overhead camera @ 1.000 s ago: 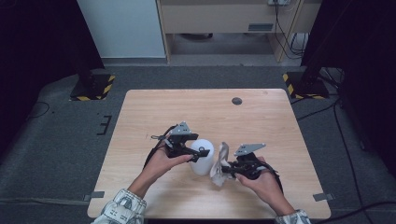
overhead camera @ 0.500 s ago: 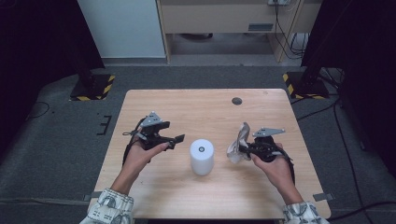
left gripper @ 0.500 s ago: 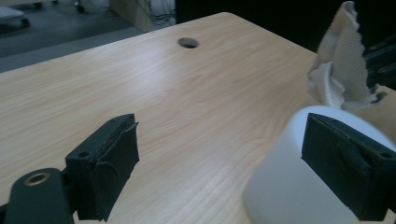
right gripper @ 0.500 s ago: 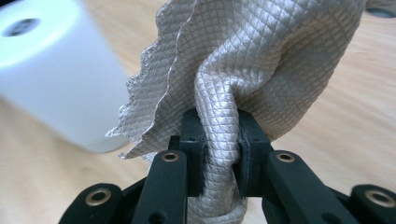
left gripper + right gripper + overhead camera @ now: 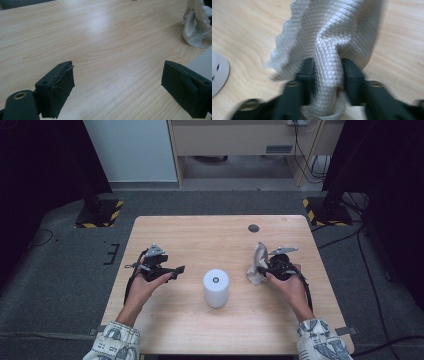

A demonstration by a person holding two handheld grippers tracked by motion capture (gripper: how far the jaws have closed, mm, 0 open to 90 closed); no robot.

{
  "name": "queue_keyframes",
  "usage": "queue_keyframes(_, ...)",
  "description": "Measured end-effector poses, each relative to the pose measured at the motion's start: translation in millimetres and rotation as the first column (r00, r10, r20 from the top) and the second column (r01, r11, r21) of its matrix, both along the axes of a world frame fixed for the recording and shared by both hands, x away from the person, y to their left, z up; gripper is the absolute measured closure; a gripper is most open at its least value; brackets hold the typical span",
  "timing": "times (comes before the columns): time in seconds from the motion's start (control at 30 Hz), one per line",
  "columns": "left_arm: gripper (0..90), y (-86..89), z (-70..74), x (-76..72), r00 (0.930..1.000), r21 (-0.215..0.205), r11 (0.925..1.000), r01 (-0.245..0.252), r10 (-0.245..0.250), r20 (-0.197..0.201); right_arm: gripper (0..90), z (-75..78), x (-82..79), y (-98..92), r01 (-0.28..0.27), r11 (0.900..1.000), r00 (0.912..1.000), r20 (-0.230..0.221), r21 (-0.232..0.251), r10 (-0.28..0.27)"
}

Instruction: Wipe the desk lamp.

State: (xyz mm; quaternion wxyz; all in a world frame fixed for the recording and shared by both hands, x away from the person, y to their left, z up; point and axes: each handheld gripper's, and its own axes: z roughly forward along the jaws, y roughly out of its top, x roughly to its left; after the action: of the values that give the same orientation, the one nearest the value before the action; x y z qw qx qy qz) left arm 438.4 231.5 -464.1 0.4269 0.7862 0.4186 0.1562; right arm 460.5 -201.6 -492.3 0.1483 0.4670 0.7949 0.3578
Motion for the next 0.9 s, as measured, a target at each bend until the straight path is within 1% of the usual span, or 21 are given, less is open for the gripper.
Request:
queue_keyframes(0.03, 10.3, 0.4, -1.1, 0.0, 1.0000, 0.005, 1.0000, 0.000, 0.000, 0.000, 49.4, 0.0, 0.0, 0.0, 0.000, 1.000, 1.0000, 0.000, 0.000, 0.000)
queue_keyframes(0.07, 10.1, 1.1, -1.8, -0.2, 1.0000, 0.010, 1.0000, -0.001, 0.001, -0.003, 41.5, 3.6, -1.5, 1.6, -0.004, 1.000, 0.9998, 0.017, 0.011, 0.004)
queue_keyframes(0.13, 9.7, 2.8, -2.9, -0.3, 1.0000, 0.019, 0.9998, -0.009, 0.009, -0.004, 28.1, 13.3, -8.2, 3.9, -0.001, 1.000, 0.9967, 0.081, 0.029, -0.001)
queue_keyframes(0.2, 9.3, 4.8, -3.3, -1.6, 0.9999, 0.028, 0.9995, -0.013, 0.013, -0.002, 22.3, 24.7, -18.3, 3.2, 0.002, 0.999, 0.9898, 0.142, 0.033, -0.007)
queue_keyframes(0.23, 8.9, 7.2, -4.2, -3.8, 0.9999, 0.048, 0.9988, -0.013, 0.013, 0.000, 15.4, 33.4, -31.2, -2.3, 0.015, 1.000, 0.9806, 0.195, 0.024, -0.020)
queue_keyframes(0.27, 8.5, 7.2, -4.2, -3.8, 0.9999, 0.048, 0.9988, -0.013, 0.013, 0.000, 15.4, 33.4, -31.2, -2.3, 0.015, 1.000, 0.9806, 0.195, 0.024, -0.020)
queue_keyframes(0.3, 8.5, 8.7, -5.4, -5.0, 0.9999, 0.064, 0.9978, -0.014, 0.014, 0.001, 12.5, 34.3, -35.3, -5.6, 0.020, 1.000, 0.9783, 0.206, 0.024, -0.024)
queue_keyframes(0.33, 8.0, 10.0, -7.3, -5.9, 0.9999, 0.082, 0.9965, -0.016, 0.016, 0.001, 10.6, 34.5, -41.2, -10.0, 0.034, 0.999, 0.9788, 0.201, 0.026, -0.039)
queue_keyframes(0.37, 7.7, 12.2, -10.0, -6.7, 0.9999, 0.111, 0.9937, -0.016, 0.016, -0.002, 8.9, 33.1, -47.1, -15.3, 0.044, 0.999, 0.9783, 0.202, 0.016, -0.047)
queue_keyframes(0.4, 7.2, 13.5, -12.0, -6.8, 0.9998, 0.123, 0.9923, -0.018, 0.019, -0.006, 7.7, 29.1, -54.0, -22.9, 0.054, 0.999, 0.9749, 0.216, 0.003, -0.054)
queue_keyframes(0.47, 6.8, 17.1, -18.1, -6.3, 0.9995, 0.152, 0.9881, -0.021, 0.025, -0.020, 7.5, 21.1, -61.0, -33.6, 0.076, 0.997, 0.9760, 0.206, -0.017, -0.070)
queue_keyframes(0.5, 6.3, 18.0, -20.1, -6.0, 0.9993, 0.159, 0.9871, -0.020, 0.025, -0.028, 7.3, 15.1, -64.5, -40.8, 0.072, 0.997, 0.9789, 0.194, -0.032, -0.064)
queue_keyframes(0.53, 4.7, 19.1, -22.7, -5.4, 0.9988, 0.165, 0.9862, -0.016, 0.024, -0.042, 8.9, 6.8, -67.1, -48.8, 0.083, 0.996, 0.9841, 0.161, -0.044, -0.074)
queue_keyframes(0.57, 4.7, 19.9, -25.1, -4.4, 0.9983, 0.177, 0.9841, -0.009, 0.019, -0.055, 8.9, 6.8, -67.1, -48.8, 0.083, 0.996, 0.9841, 0.161, -0.044, -0.074)
queue_keyframes(0.63, 5.0, 21.6, -29.3, -2.6, 0.9980, 0.200, 0.9795, -0.022, 0.033, -0.053, 9.0, -3.2, -67.3, -55.1, 0.083, 0.996, 0.9898, 0.120, -0.046, -0.077)
queue_keyframes(0.67, 5.1, 23.4, -33.4, 1.1, 0.9963, 0.196, 0.9802, -0.028, 0.043, -0.074, 9.3, -9.4, -65.4, -59.1, 0.096, 0.995, 0.9931, 0.068, -0.007, -0.096)
queue_keyframes(0.73, 4.8, 23.4, -35.9, 2.2, 0.9953, 0.197, 0.9799, -0.031, 0.048, -0.084, 8.9, -10.7, -64.5, -60.4, 0.095, 0.995, 0.9938, 0.058, -0.003, -0.094)
queue_keyframes(0.8, 4.7, 22.6, -43.0, 3.9, 0.9944, 0.222, 0.9747, -0.029, 0.051, -0.093, 9.3, -14.7, -61.1, -62.7, 0.107, 0.994, 0.9930, 0.051, -0.026, -0.106)
queue_keyframes(0.83, 4.7, 22.6, -43.0, 3.9, 0.9944, 0.222, 0.9747, -0.029, 0.051, -0.093, 9.3, -14.7, -61.1, -62.7, 0.107, 0.994, 0.9930, 0.051, -0.026, -0.106)
queue_keyframes(0.87, 4.7, 22.2, -44.7, 4.5, 0.9938, 0.226, 0.9736, -0.031, 0.054, -0.097, 10.0, -17.6, -59.8, -63.2, 0.123, 0.992, 0.9914, 0.047, -0.030, -0.122)
queue_keyframes(0.9, 4.7, 21.9, -46.1, 5.2, 0.9931, 0.236, 0.9712, -0.032, 0.058, -0.103, 11.4, -21.0, -58.0, -64.4, 0.131, 0.991, 0.9908, 0.041, -0.039, -0.129)
